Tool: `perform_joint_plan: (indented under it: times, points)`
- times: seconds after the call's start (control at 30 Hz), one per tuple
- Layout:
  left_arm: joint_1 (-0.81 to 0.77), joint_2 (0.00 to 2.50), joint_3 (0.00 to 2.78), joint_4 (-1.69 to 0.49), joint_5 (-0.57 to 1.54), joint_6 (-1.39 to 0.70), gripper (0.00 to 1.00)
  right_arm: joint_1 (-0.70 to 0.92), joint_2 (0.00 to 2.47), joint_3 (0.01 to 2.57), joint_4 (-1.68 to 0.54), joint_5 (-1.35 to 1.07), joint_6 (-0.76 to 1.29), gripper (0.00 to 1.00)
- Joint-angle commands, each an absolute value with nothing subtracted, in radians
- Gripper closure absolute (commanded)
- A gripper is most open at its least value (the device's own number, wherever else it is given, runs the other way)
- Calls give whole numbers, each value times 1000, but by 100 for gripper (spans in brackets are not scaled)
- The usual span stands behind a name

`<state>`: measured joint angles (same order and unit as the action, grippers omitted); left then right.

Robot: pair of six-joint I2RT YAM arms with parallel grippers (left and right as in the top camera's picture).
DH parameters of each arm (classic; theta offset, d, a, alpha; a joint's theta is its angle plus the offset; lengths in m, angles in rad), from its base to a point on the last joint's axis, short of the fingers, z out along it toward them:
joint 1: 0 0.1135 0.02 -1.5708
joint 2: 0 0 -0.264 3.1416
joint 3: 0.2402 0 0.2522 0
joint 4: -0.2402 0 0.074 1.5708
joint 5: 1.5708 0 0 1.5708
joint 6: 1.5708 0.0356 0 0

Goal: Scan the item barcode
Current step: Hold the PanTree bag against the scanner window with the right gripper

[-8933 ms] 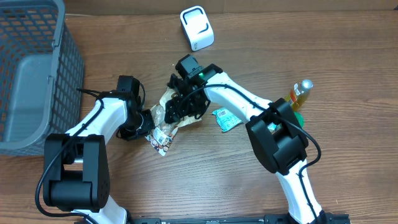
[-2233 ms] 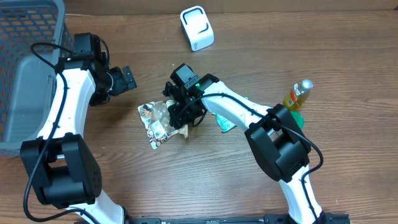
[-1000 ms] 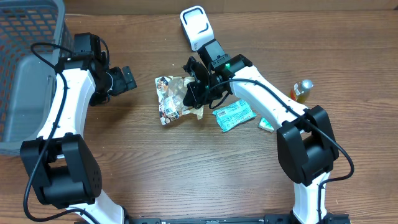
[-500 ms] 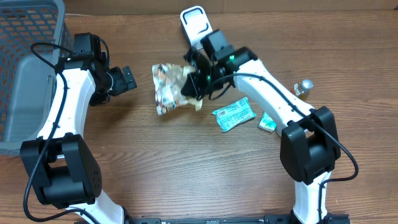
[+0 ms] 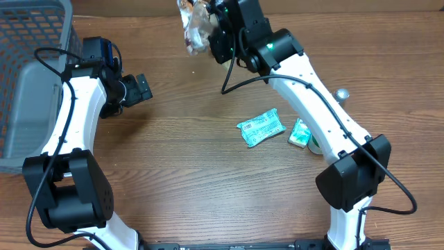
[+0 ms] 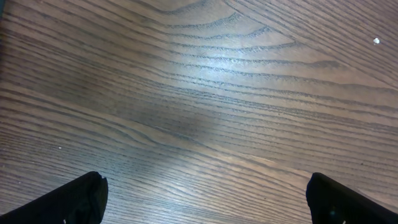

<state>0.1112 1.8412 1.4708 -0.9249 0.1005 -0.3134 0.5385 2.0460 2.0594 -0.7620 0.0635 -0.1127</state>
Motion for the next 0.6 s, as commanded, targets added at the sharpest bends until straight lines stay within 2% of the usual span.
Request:
perform_joint_plan:
  times: [0.0,0.43,0.57]
  points:
    - [108,1824,1481,-927,101,-314,0,574,2032,2081,-712,303,-313,96]
    - [108,1824,1481,-927,100,-314,0,613,2164,2081,-442,636,-593,96]
    - [108,1824,1481,-927,101,-314,1,613,2206,2081,-377,642,-656,96]
